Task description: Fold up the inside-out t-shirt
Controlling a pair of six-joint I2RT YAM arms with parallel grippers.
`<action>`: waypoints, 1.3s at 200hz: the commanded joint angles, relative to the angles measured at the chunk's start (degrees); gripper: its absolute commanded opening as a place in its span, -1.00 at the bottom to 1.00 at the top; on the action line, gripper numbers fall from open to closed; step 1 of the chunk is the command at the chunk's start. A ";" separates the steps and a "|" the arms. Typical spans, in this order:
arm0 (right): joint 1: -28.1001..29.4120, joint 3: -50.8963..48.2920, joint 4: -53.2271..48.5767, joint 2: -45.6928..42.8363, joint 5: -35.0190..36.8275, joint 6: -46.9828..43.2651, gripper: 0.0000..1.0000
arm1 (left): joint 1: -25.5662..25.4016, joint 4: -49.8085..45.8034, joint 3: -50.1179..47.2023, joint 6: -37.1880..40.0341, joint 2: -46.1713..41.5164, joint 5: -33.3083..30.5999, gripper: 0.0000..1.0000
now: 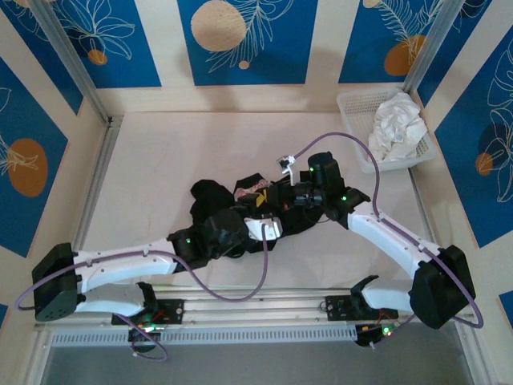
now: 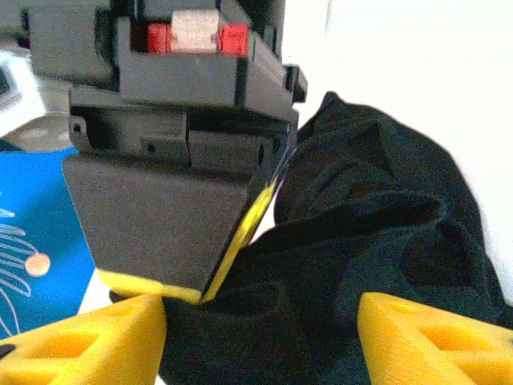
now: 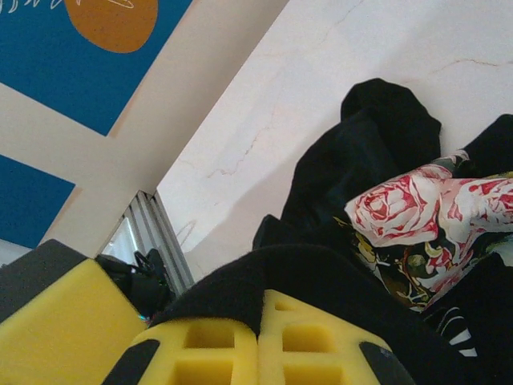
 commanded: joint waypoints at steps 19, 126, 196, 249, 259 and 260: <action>-0.20 1.89 -0.95 -0.19 -0.38 1.00 -1.00 | -0.45 9.55 -3.33 2.08 -0.84 -5.63 -0.04; -0.29 1.88 -1.16 -0.24 0.22 0.99 -1.00 | 4.47 2.49 -3.89 -10.67 -7.68 5.67 -0.75; -0.36 1.62 -1.87 -0.28 1.62 0.57 -1.00 | 9.21 1.99 -4.73 -21.51 -12.05 10.56 -1.00; 0.41 1.62 -7.11 -2.44 8.54 -2.99 -0.63 | 15.68 -4.53 -2.53 -34.49 -17.94 15.37 -1.00; 0.86 1.23 -6.66 -3.03 8.25 -3.90 -0.54 | 17.51 -5.36 -2.23 -37.17 -18.84 17.70 -1.00; 0.90 1.20 -6.62 -3.10 8.22 -4.00 -0.54 | 17.71 -5.42 -2.23 -37.40 -18.96 17.95 -1.00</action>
